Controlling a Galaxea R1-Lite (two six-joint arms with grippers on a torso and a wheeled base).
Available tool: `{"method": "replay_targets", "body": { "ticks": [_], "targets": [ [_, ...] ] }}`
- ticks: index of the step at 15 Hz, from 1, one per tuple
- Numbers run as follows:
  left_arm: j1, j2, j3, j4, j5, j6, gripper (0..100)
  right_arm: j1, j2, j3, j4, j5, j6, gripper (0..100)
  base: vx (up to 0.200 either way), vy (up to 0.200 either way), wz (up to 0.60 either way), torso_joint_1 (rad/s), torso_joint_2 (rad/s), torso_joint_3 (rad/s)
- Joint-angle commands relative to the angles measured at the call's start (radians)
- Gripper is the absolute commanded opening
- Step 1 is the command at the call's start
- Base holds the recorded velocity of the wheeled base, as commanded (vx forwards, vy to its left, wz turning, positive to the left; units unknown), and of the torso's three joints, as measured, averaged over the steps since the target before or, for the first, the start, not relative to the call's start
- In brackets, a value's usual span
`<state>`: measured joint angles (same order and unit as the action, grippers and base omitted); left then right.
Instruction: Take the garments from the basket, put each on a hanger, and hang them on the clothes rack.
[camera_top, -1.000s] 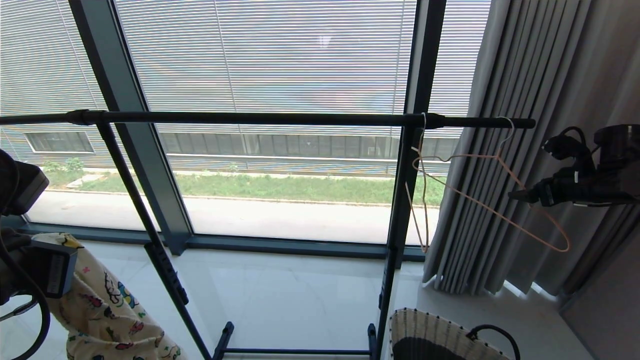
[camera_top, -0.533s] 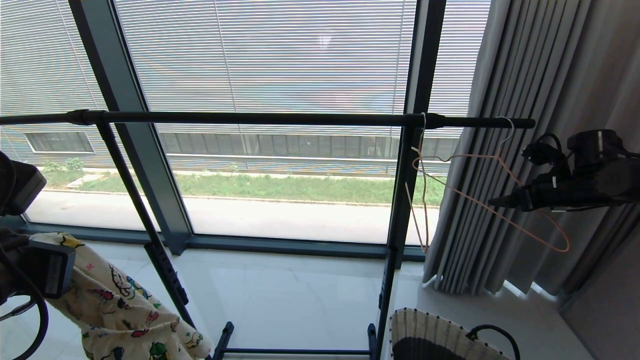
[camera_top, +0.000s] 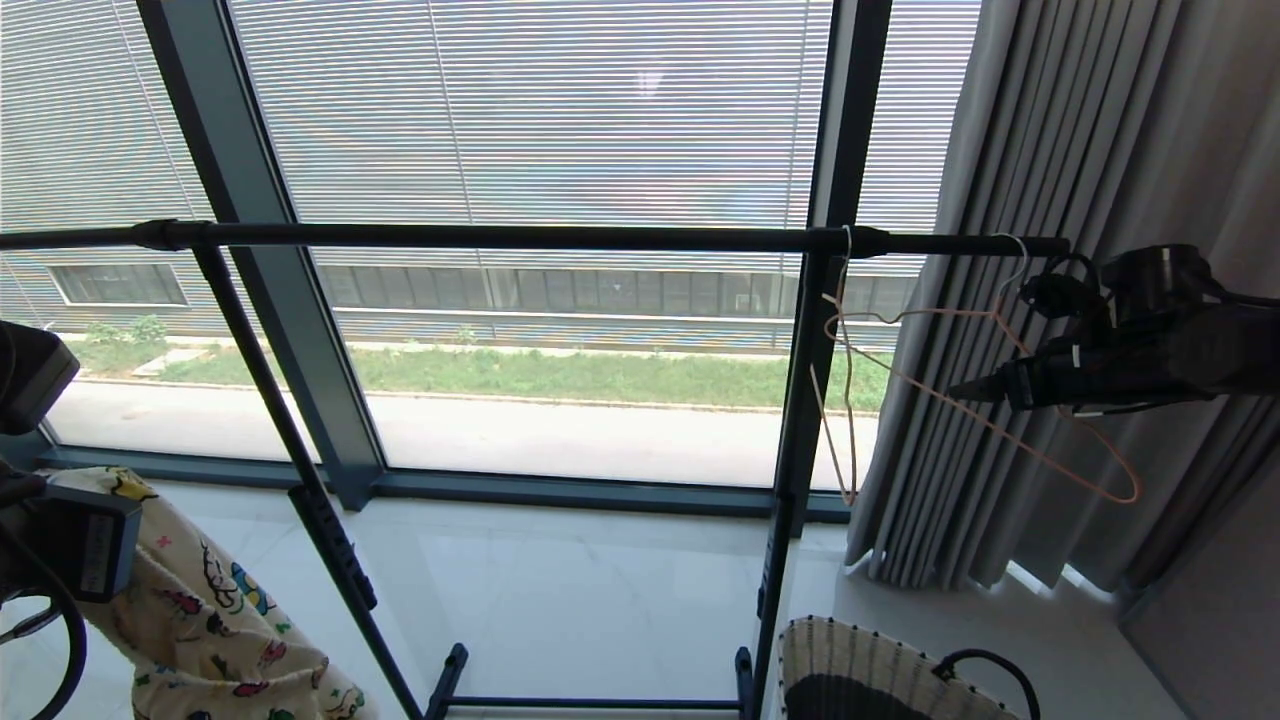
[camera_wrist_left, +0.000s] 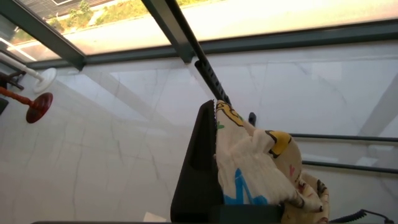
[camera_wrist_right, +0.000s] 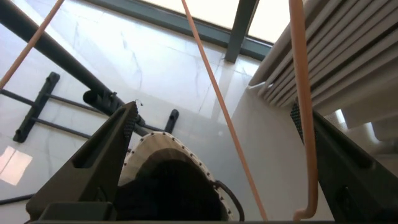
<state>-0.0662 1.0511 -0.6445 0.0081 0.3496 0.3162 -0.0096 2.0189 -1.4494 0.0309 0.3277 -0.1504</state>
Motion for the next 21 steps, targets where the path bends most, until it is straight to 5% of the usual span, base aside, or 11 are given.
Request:
{"method": "replay_targets", "body": {
  "ticks": [1, 21],
  "targets": [
    [0.000, -0.006, 0.002, 0.000, 0.000, 0.000, 0, 0.022, -0.016, -0.002, 0.000, -0.016, 0.014, 100, 0.000, 0.000, 0.00, 0.000, 0.00, 0.000],
    [0.000, -0.020, 0.003, 0.000, -0.001, 0.004, 0, 0.014, 0.014, 0.047, -0.032, -0.162, 0.042, 100, 0.000, 0.000, 0.00, 0.000, 0.00, 0.000]
  ]
}}
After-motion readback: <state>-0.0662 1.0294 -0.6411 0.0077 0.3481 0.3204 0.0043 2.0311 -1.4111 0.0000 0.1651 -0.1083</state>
